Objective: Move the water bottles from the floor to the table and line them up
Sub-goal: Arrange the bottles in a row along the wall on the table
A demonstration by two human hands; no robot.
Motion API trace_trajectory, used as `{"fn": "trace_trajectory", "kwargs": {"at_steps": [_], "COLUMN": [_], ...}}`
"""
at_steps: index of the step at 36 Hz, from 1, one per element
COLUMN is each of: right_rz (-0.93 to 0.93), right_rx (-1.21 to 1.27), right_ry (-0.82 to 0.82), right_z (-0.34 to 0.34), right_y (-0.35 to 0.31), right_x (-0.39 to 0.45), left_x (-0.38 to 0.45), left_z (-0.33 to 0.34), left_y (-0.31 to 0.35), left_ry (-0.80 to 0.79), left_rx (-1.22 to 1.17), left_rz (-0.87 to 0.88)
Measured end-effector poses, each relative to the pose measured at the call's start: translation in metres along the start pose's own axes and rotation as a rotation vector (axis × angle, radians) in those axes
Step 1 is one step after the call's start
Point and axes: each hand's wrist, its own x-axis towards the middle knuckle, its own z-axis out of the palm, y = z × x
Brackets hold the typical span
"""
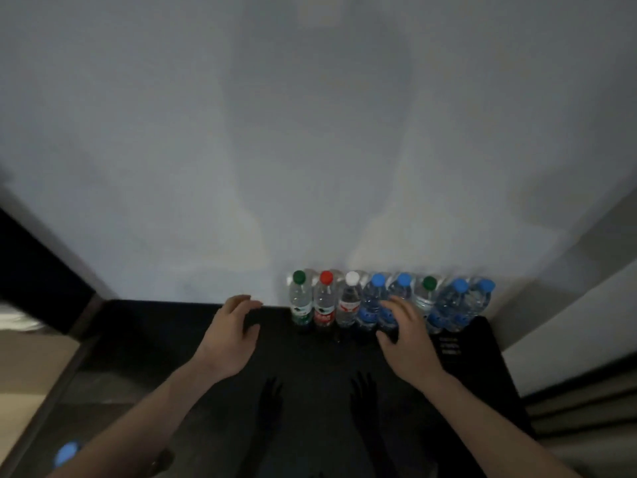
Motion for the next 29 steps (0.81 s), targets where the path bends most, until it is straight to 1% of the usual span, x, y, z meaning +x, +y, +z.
{"fn": "trace_trajectory", "kwargs": {"at_steps": [4,8,12,16,18,22,25,29], "right_rz": [-0.074,-0.076,-0.075,-0.060,-0.055,-0.022,0.025,0.062], "right_rx": [0.007,0.013,0.012,-0.012,-0.022,-0.034,-0.039,-0.052], "right_ry": [-0.155,-0.289,-0.389,-0.451,-0.482,-0.535,-0.556,-0.572], "right_z": [0.035,0.066,0.090,0.106,0.110,0.126,0.139,0.156], "right_y": [-0.045,-0.081,-0.111,-0.137,-0.144,-0.170,-0.188,-0.209], "right_x": [-0.028,-0.052,-0.072,-0.089,-0.097,-0.116,-0.130,-0.150], "left_x": [-0.054,-0.097,-0.129,-0.152,-0.158,-0.173,-0.182,-0.191], "left_z": [-0.026,-0.051,-0.070,-0.082,-0.085,-0.097,-0.101,-0.101], "left_y": [-0.051,-0.098,-0.139,-0.168,-0.178,-0.210,-0.229,-0.251], "left_ry": [0.045,0.075,0.024,-0.079,-0.104,-0.172,-0.225,-0.237], "left_rx": [0.081,0.136,0.197,0.235,0.243,0.272,0.235,0.245], "left_rz": [-0.083,-0.203,-0.330,-0.407,-0.407,-0.350,-0.365,-0.324]}}
